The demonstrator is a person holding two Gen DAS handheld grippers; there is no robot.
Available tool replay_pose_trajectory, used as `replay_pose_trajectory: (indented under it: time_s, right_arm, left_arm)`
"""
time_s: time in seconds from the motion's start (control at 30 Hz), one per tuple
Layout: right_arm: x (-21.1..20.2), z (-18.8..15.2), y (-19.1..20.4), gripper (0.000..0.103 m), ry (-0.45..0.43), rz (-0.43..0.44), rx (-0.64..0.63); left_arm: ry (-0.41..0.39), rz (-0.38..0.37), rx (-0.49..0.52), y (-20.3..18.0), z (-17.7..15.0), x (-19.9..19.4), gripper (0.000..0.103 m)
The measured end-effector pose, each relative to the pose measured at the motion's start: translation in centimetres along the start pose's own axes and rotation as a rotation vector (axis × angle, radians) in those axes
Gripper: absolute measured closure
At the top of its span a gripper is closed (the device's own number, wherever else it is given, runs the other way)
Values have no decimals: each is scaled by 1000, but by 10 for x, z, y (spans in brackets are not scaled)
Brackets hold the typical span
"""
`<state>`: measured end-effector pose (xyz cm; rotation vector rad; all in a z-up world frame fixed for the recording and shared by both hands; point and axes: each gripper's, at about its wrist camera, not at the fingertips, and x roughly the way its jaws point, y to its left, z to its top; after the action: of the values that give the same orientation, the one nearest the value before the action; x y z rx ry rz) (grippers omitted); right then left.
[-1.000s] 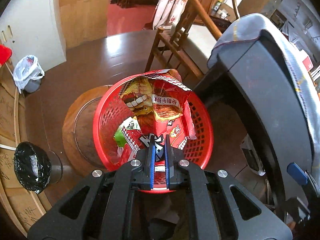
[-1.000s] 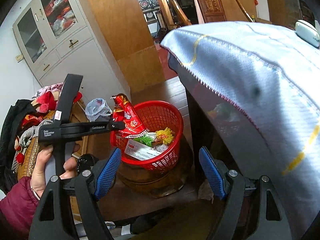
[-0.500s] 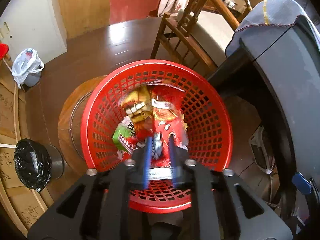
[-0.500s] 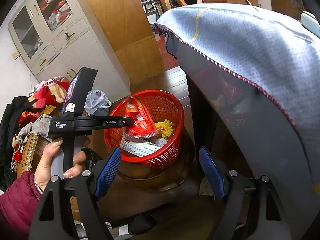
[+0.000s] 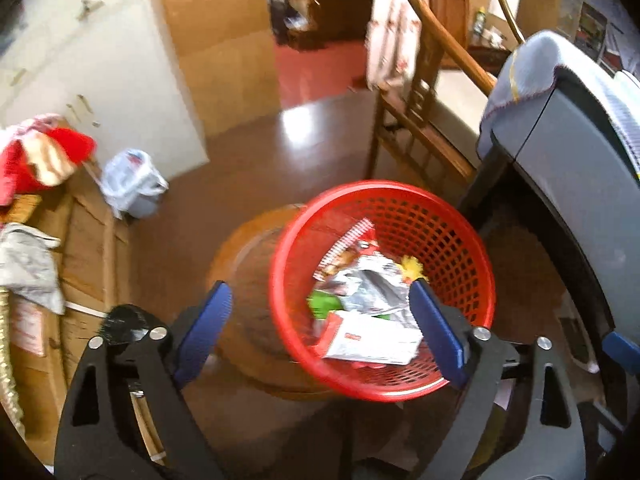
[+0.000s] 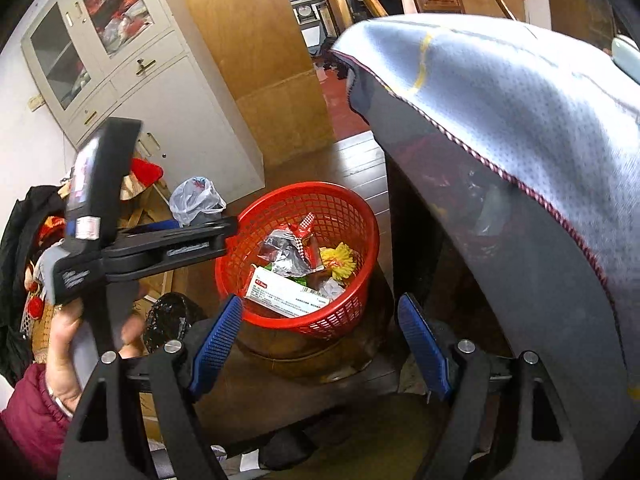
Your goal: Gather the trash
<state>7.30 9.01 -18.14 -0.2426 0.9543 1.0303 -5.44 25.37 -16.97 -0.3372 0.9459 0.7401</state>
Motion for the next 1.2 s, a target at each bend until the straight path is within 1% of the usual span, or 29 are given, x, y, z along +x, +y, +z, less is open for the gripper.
replay_pose_trajectory:
  time_s: [0.07,0.13,0.27,0.37,0.47,0.63,0.73,0.77,0.83,1.0,1.1,1.2]
  right_arm:
    - [-5,0,6,24,-9,-9,-12]
    - [-10,0,10,24,-15,-17,-18]
    - [-20,-2,17,24,-33,-34,-26]
    - [-28,-4,21,21,-45,-43,-28]
    - [-35,-7,24,20,-54,-55,-32]
    - [-46,-9,28,18,-64,-68,-21]
    - [-51,-7,30,11,-76,-90,-9]
    - [-52,-6,31,6,-77,-102,-5]
    - [-50,-4,33,6,-62,-121,-5]
    - [-28,1,32,6,8,-158,17]
    - [-20,1,32,6,16,-194,21]
    - [-15,0,31,6,24,-200,20]
  left_arm:
    - [-27,29,-5,4,-5,-15,11]
    - [-46,41,-12,6,-10,-27,8]
    - [-86,62,-22,10,-19,-50,7]
    - [-125,87,-11,12,-27,-69,7]
    - [-152,84,-13,15,-33,-83,7]
    - [-173,82,-10,22,-39,-101,7]
    - [-207,125,3,23,-42,-113,7]
    - [-215,139,6,23,-43,-115,7]
    - [-212,145,2,25,-44,-115,7]
    - [-164,105,-33,36,-45,-105,7]
    - [-178,107,-33,39,-47,-103,7]
    - [-178,100,-24,39,-48,-98,7]
